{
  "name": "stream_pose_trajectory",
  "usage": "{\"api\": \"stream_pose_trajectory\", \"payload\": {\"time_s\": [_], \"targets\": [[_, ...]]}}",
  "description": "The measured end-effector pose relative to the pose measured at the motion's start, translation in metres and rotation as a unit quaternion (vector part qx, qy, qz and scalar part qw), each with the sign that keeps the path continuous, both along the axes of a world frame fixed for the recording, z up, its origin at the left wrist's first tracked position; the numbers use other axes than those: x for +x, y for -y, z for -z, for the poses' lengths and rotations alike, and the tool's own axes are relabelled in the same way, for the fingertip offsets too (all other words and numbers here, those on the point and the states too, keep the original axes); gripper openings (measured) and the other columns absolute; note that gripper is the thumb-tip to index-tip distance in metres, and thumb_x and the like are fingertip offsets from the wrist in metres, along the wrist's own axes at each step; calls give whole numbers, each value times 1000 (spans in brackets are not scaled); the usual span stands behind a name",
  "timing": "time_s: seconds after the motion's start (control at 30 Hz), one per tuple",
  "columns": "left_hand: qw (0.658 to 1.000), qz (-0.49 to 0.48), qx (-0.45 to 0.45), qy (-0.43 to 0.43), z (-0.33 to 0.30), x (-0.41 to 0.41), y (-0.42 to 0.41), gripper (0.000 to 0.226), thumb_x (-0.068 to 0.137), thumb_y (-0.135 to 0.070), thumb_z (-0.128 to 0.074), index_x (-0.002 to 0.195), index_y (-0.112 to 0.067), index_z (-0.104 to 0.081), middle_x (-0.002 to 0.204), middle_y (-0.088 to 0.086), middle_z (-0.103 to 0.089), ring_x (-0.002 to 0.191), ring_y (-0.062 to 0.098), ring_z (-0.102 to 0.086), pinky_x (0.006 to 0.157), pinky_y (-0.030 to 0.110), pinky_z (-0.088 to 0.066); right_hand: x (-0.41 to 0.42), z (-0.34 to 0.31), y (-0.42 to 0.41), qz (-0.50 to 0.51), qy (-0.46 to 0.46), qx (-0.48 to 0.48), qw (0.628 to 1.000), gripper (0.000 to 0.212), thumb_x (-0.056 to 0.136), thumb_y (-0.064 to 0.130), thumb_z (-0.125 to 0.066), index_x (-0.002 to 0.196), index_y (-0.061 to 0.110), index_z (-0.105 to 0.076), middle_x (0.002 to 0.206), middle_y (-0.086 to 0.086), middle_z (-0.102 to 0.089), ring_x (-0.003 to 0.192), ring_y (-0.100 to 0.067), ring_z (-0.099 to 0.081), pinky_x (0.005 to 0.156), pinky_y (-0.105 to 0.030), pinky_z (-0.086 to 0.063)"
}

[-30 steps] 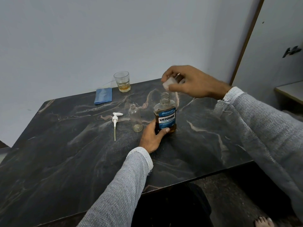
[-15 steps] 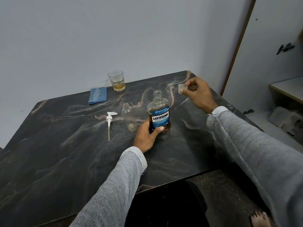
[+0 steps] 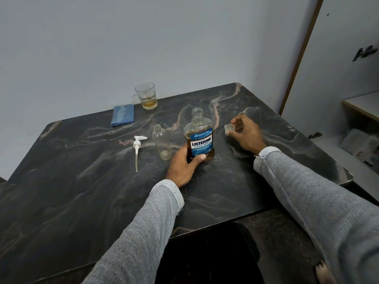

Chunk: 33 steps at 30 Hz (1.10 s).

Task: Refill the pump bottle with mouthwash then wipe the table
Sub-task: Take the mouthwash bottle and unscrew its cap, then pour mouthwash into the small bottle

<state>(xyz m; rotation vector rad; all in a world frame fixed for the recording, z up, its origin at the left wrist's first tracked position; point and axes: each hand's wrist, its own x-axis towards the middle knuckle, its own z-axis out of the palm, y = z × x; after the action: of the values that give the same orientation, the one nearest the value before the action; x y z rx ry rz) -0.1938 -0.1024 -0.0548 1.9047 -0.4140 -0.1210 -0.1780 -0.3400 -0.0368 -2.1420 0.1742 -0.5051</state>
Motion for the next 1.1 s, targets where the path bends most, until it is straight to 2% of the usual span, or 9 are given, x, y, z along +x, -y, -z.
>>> {"api": "stream_pose_trajectory", "payload": {"time_s": [0.2, 0.4, 0.5, 0.57, 0.67, 0.77, 0.87, 0.97, 1.1], "targets": [[1000, 2, -1, -5, 1, 0, 0, 46, 88, -22, -69, 131, -20, -52, 131, -2, -62, 122, 12, -58, 109, 42, -44, -3, 8, 0, 6, -8, -10, 1000, 31, 81, 15, -76, 106, 10, -59, 105, -6, -65, 95, -21, -62, 86, -30, -53], [1000, 1, 0, -9, 0, 0, -1, 46, 87, -25, -70, 130, -23, -53, 131, -2, -63, 121, 11, -58, 108, 43, -44, -9, 5, -2, 18, -12, -29, 999, 37, 81, 24, -75, 111, 16, -56, 121, -7, -51, 105, -17, -54, 94, -30, -47], [1000, -1, -2, -23, -4, -2, -2, 48, 84, -27, -73, 129, -24, -54, 130, -2, -64, 120, 11, -59, 107, 43, -45, -15, 2, -9, 32, 3, -25, 999, 34, 86, 29, -69, 115, 20, -53, 127, -4, -46, 107, -12, -49, 91, -23, -39], [999, -4, -5, -32, -7, -4, -3, 56, 79, -33, -77, 129, -22, -54, 129, -2, -65, 119, 12, -60, 106, 43, -46, -21, -2, -18, 24, 24, -10, 999, 36, 87, 26, -67, 118, 23, -50, 127, -2, -45, 109, -11, -48, 89, -21, -37], [999, -11, -16, -49, -10, -7, -4, 67, 71, -39, -82, 130, -21, -53, 129, -1, -64, 118, 11, -60, 106, 40, -46, -30, -10, -33, -21, 40, -1, 999, 44, 85, 16, -68, 122, 26, -48, 126, 2, -45, 113, -11, -48, 93, -25, -41], [995, -12, -51, -87, -13, -9, -9, 69, 75, -25, -82, 134, -15, -49, 134, 3, -60, 122, 12, -57, 109, 36, -44, -38, -21, -44, -93, 15, 9, 995, 53, 84, 9, -67, 128, 28, -44, 136, 1, -45, 120, -8, -44, 99, -28, -40], [991, -13, -74, -110, -16, -16, -21, 61, 81, -16, -76, 135, -14, -48, 137, 3, -57, 126, 12, -53, 111, 31, -40, -41, -31, -51, -168, -13, 27, 985, 63, 84, 11, -69, 137, 24, -38, 143, 2, -43, 126, -9, -42, 102, -32, -40], [992, -23, -59, -110, -21, -25, -39, 53, 84, -15, -73, 132, -14, -52, 132, 2, -59, 121, 11, -56, 105, 28, -45, -42, -36, -57, -206, -29, 47, 977, 73, 83, 21, -74, 141, 26, -31, 143, 5, -40, 127, -8, -40, 97, -26, -39], [992, -93, -58, -69, -28, -32, -63, 28, 84, -17, -73, 110, -14, -63, 104, 6, -71, 95, 16, -69, 90, 29, -54, -42, -36, -67, -215, -43, 90, 972, 77, 76, 35, -76, 138, 29, -31, 143, 4, -42, 127, -13, -43, 99, -30, -43]]}}
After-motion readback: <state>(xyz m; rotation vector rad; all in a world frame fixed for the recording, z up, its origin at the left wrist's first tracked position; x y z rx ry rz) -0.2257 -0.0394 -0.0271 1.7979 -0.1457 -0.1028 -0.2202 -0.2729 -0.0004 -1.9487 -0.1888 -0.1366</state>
